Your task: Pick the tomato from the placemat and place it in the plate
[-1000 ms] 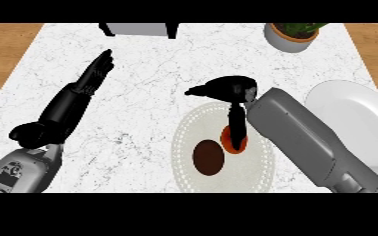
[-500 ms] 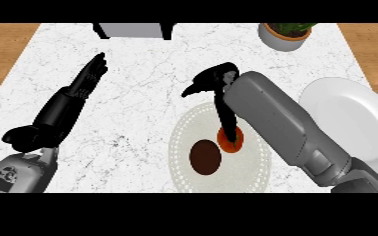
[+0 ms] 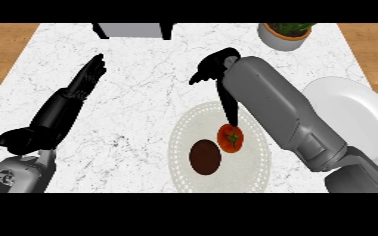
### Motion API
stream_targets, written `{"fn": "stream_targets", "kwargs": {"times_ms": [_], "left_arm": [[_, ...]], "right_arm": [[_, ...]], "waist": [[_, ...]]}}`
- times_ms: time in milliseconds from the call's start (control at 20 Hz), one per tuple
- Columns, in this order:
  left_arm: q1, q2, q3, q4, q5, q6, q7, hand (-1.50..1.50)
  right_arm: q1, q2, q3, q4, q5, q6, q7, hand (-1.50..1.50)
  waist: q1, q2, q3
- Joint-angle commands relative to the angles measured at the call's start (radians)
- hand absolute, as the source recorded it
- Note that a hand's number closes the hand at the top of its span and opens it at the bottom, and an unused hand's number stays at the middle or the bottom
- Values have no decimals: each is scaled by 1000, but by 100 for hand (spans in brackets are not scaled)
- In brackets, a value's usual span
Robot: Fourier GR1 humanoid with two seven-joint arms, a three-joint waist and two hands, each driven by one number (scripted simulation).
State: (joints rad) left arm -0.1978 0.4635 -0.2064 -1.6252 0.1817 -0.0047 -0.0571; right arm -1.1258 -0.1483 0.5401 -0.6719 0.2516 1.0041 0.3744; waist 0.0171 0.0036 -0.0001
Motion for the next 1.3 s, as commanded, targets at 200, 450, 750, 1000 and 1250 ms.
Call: {"fn": "stream_targets", "kwargs": {"times_ms": [200, 450, 750, 1000, 1250], "left_arm": [[-20, -17, 34, 48, -25, -55, -32, 0], [41, -33, 40, -12, -50, -44, -28, 0], [30, -36, 76, -34, -55, -58, 25, 0], [21, -60, 82, -59, -54, -79, 64, 0], [-37, -128, 49, 6, -129, -36, 64, 0]], "right_arm": [[-38, 36, -3, 180, 103, 19, -151, -150], [7, 47, 40, 157, 169, 48, -192, -150], [94, 78, 71, 110, 232, 40, -190, -150], [80, 70, 83, 165, 290, 90, -274, -150], [189, 51, 147, 108, 358, 57, -345, -150]], "waist": [[13, 7, 0], [6, 2, 0], [-9, -3, 0], [-4, -1, 0], [-14, -1, 0]]}}
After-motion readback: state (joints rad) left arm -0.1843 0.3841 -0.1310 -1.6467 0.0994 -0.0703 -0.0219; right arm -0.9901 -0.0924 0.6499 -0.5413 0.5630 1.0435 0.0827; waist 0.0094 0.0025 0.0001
